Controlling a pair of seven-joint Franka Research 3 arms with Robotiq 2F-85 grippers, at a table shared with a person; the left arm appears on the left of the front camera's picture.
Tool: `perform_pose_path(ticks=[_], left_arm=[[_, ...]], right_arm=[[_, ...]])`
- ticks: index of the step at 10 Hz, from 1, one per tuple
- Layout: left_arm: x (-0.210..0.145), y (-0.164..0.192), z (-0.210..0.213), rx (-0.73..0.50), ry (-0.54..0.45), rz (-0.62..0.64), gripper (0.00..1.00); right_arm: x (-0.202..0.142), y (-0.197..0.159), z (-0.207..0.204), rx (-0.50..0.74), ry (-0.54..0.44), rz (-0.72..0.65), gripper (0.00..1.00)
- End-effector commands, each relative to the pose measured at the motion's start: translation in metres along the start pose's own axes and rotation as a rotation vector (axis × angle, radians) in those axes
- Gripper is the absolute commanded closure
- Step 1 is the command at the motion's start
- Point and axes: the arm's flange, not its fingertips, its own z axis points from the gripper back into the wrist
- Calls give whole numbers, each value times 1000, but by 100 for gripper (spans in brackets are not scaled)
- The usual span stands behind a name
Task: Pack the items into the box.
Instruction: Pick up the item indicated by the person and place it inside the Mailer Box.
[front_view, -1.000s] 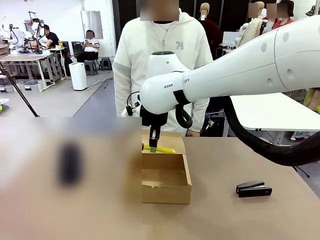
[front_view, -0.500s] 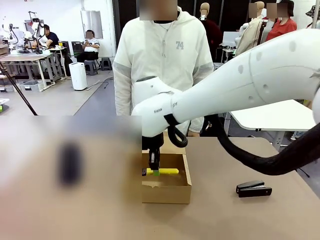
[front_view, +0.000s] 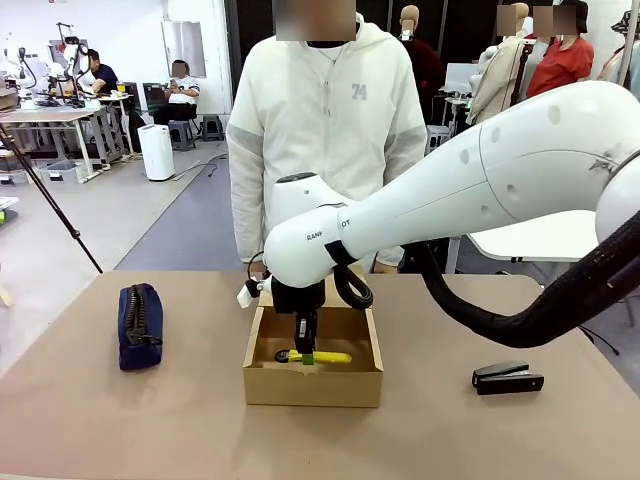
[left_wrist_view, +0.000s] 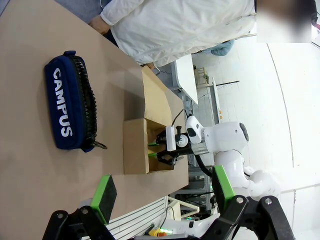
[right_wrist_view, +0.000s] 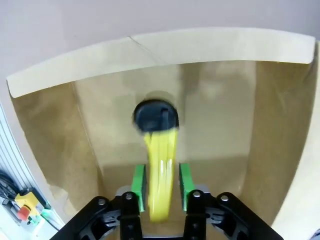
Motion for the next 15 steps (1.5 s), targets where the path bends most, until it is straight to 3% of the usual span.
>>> perform_pose_path(ticks=[1, 6, 7, 9, 10, 12, 15], left_arm=[[0, 0, 2, -5, 6, -16, 0], [0, 0, 2, -5, 6, -16, 0], [0, 0, 2, -5, 6, -16, 0], [0, 0, 2, -5, 6, -16, 0], [0, 0, 2, -5, 6, -16, 0], [0, 0, 2, -5, 6, -16, 0], [0, 0, 2, -5, 6, -16, 0]], right_arm=[[-6, 5, 6, 16, -43, 10, 0], [-24, 6, 37, -30, -42, -34, 0], [-40, 7, 60, -26, -53, -74, 0], [-90, 21, 107, 96, -96, -216, 0], [-132, 31, 129, 170, -146, -305, 0], [-257, 57, 165, 325, -346, -543, 0], [-422, 115, 160, 408, -714, -899, 0]])
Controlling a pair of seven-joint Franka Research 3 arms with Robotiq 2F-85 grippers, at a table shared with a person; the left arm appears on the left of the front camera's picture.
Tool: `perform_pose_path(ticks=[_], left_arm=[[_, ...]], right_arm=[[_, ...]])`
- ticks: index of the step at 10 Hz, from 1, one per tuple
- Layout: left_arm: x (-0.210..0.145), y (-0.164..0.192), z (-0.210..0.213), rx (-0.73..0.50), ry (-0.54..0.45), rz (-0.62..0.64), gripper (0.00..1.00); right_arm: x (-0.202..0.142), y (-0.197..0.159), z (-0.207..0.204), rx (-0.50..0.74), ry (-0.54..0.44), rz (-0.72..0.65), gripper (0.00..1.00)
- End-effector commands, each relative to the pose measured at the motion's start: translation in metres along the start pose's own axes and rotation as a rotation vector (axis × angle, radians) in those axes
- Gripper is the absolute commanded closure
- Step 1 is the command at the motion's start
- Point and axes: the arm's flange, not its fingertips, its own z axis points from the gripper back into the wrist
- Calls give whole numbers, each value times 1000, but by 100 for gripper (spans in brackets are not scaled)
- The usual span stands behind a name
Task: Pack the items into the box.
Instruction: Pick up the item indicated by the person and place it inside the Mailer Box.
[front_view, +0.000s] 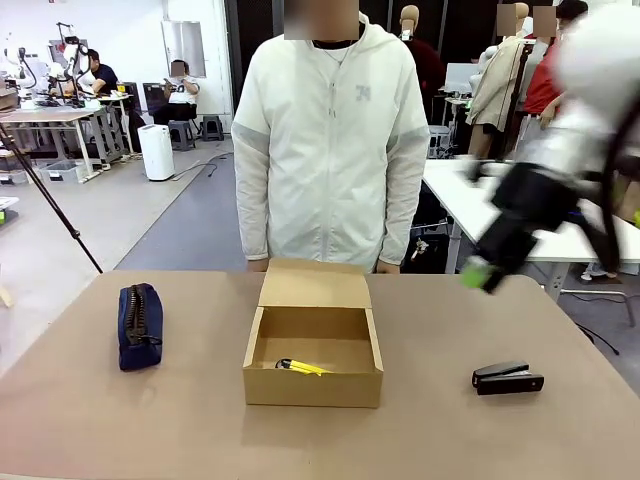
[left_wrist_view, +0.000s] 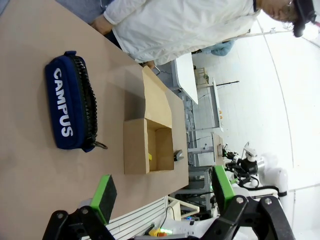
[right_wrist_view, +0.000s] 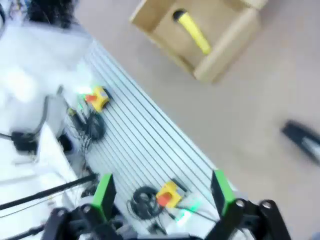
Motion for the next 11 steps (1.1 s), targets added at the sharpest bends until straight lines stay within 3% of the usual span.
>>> perform_pose_path(ticks=[1, 2, 3, 4, 5, 6, 11], left_arm=[[0, -1, 2, -6, 6, -17, 0], [0, -1, 2, -6, 6, -17, 0], [0, -1, 2, -6, 6, -17, 0], [0, -1, 2, -6, 6, -17, 0], [0, -1, 2, -6, 6, -17, 0], [0, -1, 2, -6, 6, -17, 0], [0, -1, 2, -6, 6, -17, 0]], right_arm=[[-76, -25, 13, 78, -301, -126, 0], [-109, -44, 21, 95, -478, -347, 0], [-135, -57, 22, 87, -692, -480, 0], [-145, -71, 11, 167, -764, -577, 0], [-138, -80, 0, 172, -707, -591, 0], [-146, -75, 43, 130, -489, -414, 0], [-146, -75, 43, 130, -489, -414, 0]])
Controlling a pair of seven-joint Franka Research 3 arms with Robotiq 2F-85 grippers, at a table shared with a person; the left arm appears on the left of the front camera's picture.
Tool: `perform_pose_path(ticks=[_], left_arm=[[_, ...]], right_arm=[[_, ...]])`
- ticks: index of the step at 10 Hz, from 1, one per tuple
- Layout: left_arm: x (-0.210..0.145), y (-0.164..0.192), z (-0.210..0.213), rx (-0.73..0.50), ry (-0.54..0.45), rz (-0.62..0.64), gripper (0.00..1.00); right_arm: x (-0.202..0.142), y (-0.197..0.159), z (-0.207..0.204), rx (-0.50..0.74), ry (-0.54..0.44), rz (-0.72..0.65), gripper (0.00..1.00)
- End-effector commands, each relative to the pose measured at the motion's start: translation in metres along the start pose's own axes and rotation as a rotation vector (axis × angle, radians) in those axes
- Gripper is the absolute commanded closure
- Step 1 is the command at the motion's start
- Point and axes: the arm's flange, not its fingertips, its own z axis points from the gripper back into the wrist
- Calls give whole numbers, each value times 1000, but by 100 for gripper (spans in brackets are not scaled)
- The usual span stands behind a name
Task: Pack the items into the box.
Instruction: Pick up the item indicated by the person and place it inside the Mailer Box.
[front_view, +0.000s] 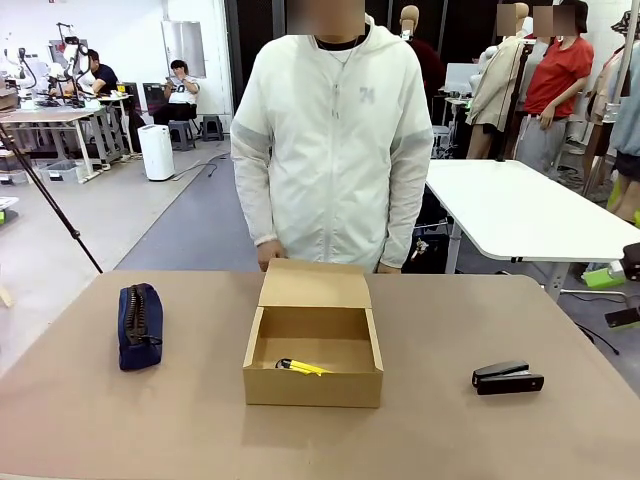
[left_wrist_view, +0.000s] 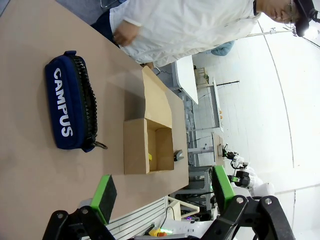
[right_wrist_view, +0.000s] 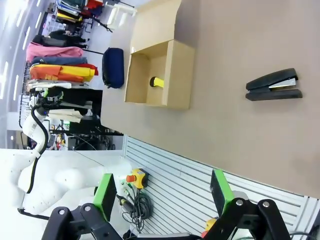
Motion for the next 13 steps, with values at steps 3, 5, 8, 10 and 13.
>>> perform_pose_path(ticks=[3, 5, 8, 10, 13], left_arm=[[0, -1, 1, -6, 6, -17, 0], [0, -1, 1, -6, 6, -17, 0], [0, -1, 1, -6, 6, -17, 0], [0, -1, 1, -6, 6, -17, 0], [0, -1, 1, -6, 6, -17, 0]], right_arm=[[-2, -2, 2, -4, 1, 19, 0], [-2, -2, 2, -4, 1, 19, 0], [-2, -2, 2, -4, 1, 19, 0], [-2, -2, 2, -4, 1, 19, 0], [-2, -2, 2, -4, 1, 19, 0]])
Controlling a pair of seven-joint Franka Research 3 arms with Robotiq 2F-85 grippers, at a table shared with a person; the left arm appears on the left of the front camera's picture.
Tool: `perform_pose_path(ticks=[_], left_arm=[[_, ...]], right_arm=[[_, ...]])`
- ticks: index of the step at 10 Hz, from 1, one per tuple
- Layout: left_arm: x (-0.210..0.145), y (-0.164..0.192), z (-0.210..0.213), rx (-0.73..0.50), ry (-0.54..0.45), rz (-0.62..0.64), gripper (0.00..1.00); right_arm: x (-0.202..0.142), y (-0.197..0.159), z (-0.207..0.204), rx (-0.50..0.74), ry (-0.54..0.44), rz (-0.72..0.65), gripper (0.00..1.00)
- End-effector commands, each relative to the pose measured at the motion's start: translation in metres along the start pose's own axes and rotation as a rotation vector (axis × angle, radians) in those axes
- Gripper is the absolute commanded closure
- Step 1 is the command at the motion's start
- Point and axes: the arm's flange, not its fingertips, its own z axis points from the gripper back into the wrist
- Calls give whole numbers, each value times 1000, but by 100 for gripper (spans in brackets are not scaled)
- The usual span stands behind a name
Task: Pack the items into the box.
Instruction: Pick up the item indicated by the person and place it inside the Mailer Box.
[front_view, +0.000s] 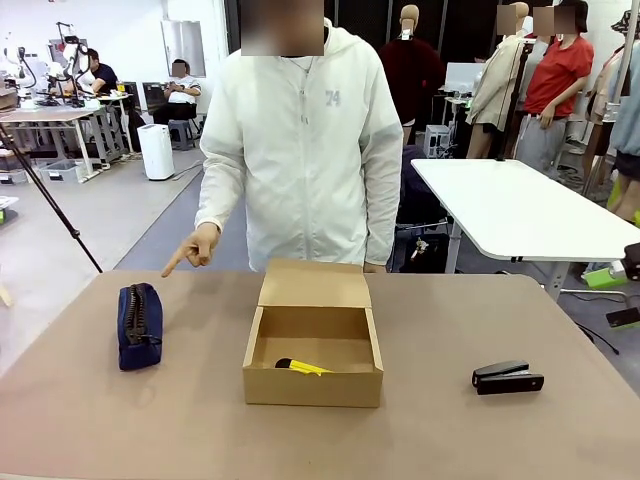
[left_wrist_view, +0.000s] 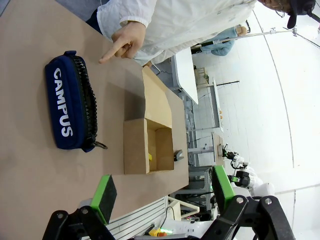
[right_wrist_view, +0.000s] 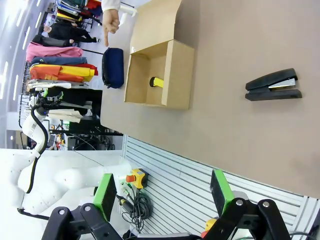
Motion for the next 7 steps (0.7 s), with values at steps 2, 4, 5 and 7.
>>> perform_pose_path(ticks=[2, 4, 5, 7], left_arm=[[0, -1, 1, -6, 6, -17, 0], [3, -27, -20, 112, 67, -94, 0], [15, -47, -58, 276, 138, -169, 0], [29, -77, -130, 568, 363, -360, 0]], right_arm=[[-2, -2, 1, -4, 2, 19, 0], [-2, -2, 1, -4, 2, 19, 0], [-2, -2, 1, -4, 2, 19, 0], [-2, -2, 1, -4, 2, 19, 0]])
